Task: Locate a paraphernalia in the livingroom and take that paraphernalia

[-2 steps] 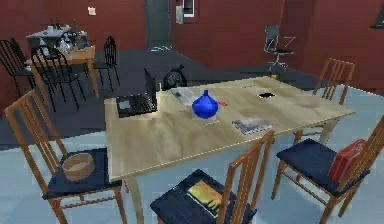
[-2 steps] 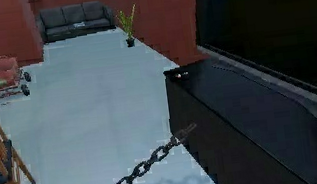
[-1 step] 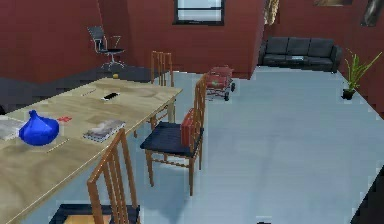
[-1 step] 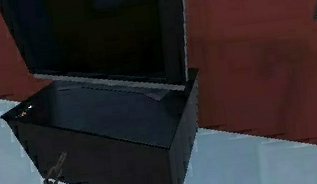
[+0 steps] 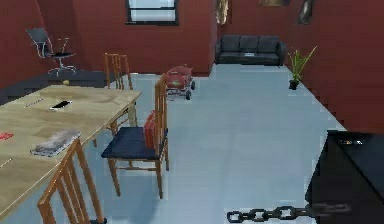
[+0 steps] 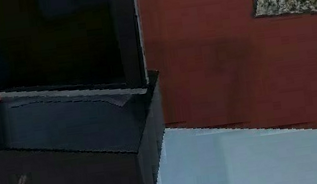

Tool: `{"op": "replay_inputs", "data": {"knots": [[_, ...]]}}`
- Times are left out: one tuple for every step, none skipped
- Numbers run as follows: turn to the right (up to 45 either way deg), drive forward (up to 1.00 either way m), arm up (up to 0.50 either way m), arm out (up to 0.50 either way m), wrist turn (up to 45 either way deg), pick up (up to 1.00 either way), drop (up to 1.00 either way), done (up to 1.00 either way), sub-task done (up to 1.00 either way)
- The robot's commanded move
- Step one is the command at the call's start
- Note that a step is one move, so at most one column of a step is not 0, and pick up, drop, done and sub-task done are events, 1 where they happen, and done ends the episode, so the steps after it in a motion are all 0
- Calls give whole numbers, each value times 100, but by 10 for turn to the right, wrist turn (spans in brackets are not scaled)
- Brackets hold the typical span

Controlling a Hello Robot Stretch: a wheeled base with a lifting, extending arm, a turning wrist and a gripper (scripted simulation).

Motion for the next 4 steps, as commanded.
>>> {"op": "replay_inputs", "data": {"knots": [[0, 100, 0, 0, 0, 0, 0, 0, 0], [60, 0, 0, 0, 0, 0, 0, 0, 0], [0, 55, 0, 0, 0, 0, 0, 0, 0], [-450, 0, 0, 0, 0, 0, 0, 0, 0]]}}
